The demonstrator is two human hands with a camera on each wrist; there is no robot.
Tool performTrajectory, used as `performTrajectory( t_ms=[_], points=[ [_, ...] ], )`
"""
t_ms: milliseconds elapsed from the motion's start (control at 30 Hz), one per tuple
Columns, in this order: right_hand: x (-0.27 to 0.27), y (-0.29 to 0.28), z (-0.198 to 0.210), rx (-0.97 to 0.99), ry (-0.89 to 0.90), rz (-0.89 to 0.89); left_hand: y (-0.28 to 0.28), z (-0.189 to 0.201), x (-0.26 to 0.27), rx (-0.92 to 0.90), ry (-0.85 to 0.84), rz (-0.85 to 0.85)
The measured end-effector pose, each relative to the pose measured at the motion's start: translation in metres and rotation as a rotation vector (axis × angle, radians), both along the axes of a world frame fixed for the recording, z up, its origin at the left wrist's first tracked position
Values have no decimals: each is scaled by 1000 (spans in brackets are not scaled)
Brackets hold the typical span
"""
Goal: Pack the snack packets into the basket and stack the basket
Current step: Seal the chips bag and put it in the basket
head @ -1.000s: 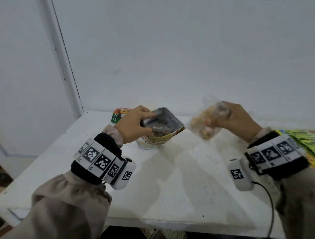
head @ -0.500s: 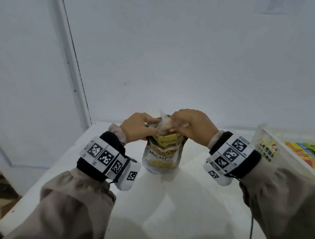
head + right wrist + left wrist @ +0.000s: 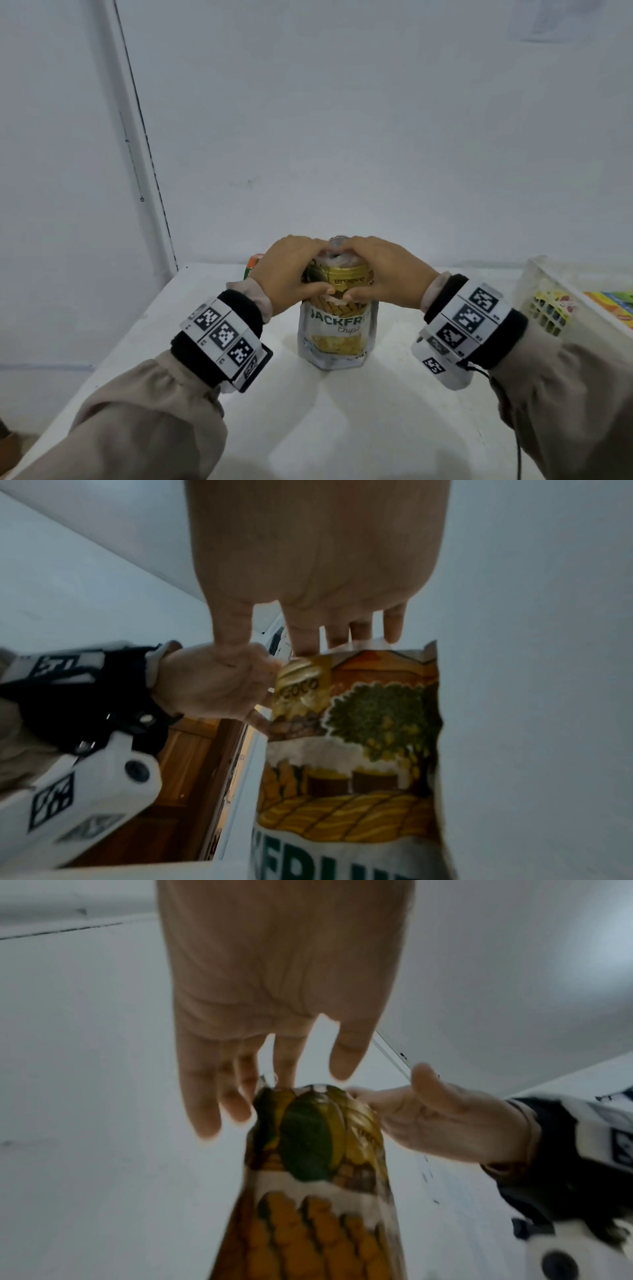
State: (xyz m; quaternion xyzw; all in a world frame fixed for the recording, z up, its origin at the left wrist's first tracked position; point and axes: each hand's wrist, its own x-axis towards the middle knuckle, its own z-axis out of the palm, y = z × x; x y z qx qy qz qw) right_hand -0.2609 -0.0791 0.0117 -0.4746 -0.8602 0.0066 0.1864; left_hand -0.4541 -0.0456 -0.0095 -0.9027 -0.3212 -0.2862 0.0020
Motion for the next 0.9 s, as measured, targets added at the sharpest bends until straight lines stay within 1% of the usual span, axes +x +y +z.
performTrajectory(
  t_ms=[33, 67, 133, 200, 267, 300, 367, 433, 500, 567, 600, 667, 733, 800, 833, 867, 900],
  points=[
    [1, 1, -3, 13, 7, -18, 4, -1, 0, 29, 30, 24],
    [1, 2, -6, 75, -19, -25, 5, -2, 1, 44, 64, 53],
    [3, 6, -13, 264, -165, -37, 6, -3, 1, 11, 168, 129],
    [-1, 9, -15, 314, -269, -31, 10, -2, 3, -15, 314, 168],
    [-8, 10, -9, 189, -358, -73, 11, 2, 6, -46, 377, 163],
    [-12, 10, -6, 109, -433, -111, 11, 5, 6, -63, 395, 156],
    [-18, 16, 0, 65, -556, -140, 10, 9, 7, -69, 420, 149],
    [-23, 20, 6, 3, -630, -178, 10, 10, 6, -47, 409, 138],
    [-25, 25, 7, -70, -695, -197, 12, 8, 5, -31, 358, 114],
    [-28, 30, 6, -182, -762, -236, 11, 5, 6, -22, 287, 88],
    [-30, 33, 5, -229, -794, -256, 11, 3, 6, -27, 233, 74],
    [-33, 34, 2, -266, -792, -257, 12, -4, 6, -39, 71, 36],
    [-30, 34, 2, -258, -695, -236, 16, -12, 6, -43, -177, -30],
    [-25, 33, 3, -221, -532, -192, 19, -22, 7, -60, -426, -65],
    [-22, 31, 3, -181, -440, -159, 19, -27, 7, -105, -522, -54],
    [-20, 28, 3, -139, -335, -128, 19, -31, 7, -204, -586, -38],
    [-16, 26, 3, -92, -225, -101, 18, -33, 7, -343, -637, -33]
  ],
)
